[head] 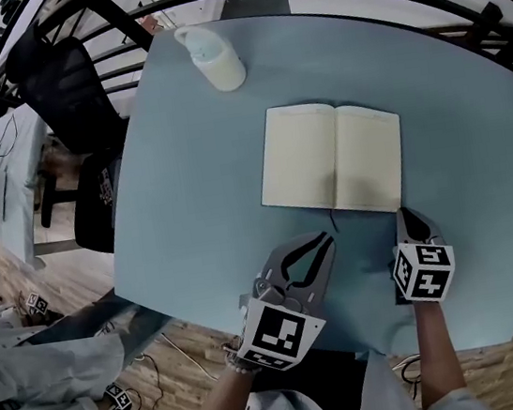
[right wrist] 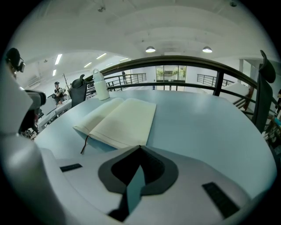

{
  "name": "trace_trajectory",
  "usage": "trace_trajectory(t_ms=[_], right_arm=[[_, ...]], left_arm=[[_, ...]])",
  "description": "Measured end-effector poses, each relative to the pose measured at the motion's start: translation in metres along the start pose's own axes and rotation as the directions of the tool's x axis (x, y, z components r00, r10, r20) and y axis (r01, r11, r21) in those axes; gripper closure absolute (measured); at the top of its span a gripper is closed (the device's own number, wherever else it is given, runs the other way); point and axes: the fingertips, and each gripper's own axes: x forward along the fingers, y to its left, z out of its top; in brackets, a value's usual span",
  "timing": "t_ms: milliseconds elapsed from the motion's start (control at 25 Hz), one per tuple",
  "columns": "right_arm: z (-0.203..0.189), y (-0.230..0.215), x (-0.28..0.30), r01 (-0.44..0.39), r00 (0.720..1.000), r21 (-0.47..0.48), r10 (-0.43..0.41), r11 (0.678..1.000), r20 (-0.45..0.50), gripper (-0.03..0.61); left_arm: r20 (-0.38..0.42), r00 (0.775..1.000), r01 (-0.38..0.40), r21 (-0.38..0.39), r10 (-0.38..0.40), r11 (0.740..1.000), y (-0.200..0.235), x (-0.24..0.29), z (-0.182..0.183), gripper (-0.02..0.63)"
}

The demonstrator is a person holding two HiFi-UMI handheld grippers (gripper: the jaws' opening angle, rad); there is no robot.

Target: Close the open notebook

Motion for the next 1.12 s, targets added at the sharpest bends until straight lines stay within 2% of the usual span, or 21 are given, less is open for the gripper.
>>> trace_trajectory(t_ms=[160, 280, 440, 640, 920, 1000, 1120], right_arm=[[0.000, 0.003, -0.003, -0.022, 1.000, -0.003, 0.022, 1.000, 0.004, 0.578], [-0.003, 0.005, -0.003, -0.031, 1.000, -0.013, 0.031, 0.999, 0.001, 0.578], [-0.004, 0.004, -0.001, -0.044, 0.999, -0.007, 0.044, 0.999, 0.000, 0.578], [-0.004, 0.001, 0.000, -0.059, 0.998, 0.014, 0.059, 0.998, -0.004, 0.578], [-0.003, 0.001, 0.000, -0.081, 0.997, 0.020, 0.080, 0.997, 0.003, 0.578], [-0.002, 0.001, 0.000, -0.087, 0.996, 0.019, 0.087, 0.996, 0.004, 0.578], [-0.002, 0.001, -0.001, -0.093, 0.996, 0.019, 0.093, 0.995, 0.005, 0.578]], left_arm=[[-0.063, 0.998, 0.029, 0.064, -0.024, 0.998, -0.007, 0.025, -0.016, 0.599], [-0.102, 0.993, 0.070, 0.108, -0.059, 0.992, -0.013, 0.045, -0.023, 0.546], [-0.186, 0.981, 0.103, 0.225, -0.061, 0.969, -0.014, 0.068, -0.038, 0.507], [-0.266, 0.961, 0.153, 0.278, -0.077, 0.948, -0.017, 0.091, -0.053, 0.494], [-0.363, 0.932, 0.189, 0.463, -0.009, 0.866, -0.017, 0.113, -0.061, 0.492], [-0.377, 0.926, 0.206, 0.496, -0.005, 0.843, -0.018, 0.119, -0.064, 0.492], [-0.401, 0.916, 0.229, 0.517, -0.003, 0.824, -0.018, 0.127, -0.070, 0.492]])
